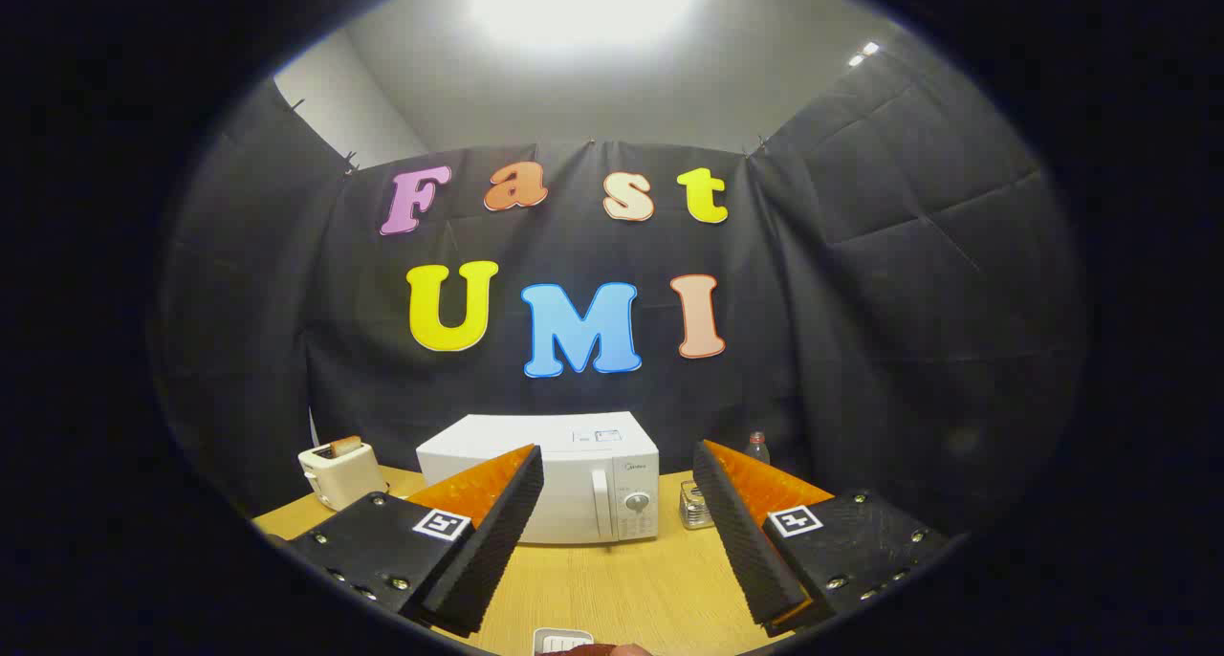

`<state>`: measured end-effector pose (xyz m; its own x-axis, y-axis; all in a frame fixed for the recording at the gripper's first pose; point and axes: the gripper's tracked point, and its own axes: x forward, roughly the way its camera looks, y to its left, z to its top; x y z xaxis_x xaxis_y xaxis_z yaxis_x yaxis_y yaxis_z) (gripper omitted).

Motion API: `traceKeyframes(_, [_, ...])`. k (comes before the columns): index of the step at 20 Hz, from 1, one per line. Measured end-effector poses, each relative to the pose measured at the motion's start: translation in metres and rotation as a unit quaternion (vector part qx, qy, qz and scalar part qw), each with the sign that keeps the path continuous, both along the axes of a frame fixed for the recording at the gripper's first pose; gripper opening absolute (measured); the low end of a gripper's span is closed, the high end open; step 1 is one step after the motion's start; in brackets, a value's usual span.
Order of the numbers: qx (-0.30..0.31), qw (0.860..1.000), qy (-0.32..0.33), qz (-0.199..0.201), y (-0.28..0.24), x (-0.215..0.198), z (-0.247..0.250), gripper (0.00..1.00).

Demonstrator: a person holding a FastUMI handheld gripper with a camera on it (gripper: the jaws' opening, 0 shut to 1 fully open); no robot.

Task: Open the microwave, put the food inside, and close the microwave door.

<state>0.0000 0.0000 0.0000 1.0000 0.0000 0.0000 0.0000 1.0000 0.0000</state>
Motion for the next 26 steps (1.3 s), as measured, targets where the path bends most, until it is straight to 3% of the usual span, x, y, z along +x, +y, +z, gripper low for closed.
traceKeyframes(17, [-0.002, 1.0, 0.01, 0.015, 0.007, 0.007, -0.012, 0.97])
traceKeyframes(26, [-0.009, 0.999, 0.02, 0.025, 0.007, 0.049, -0.016, 0.97])
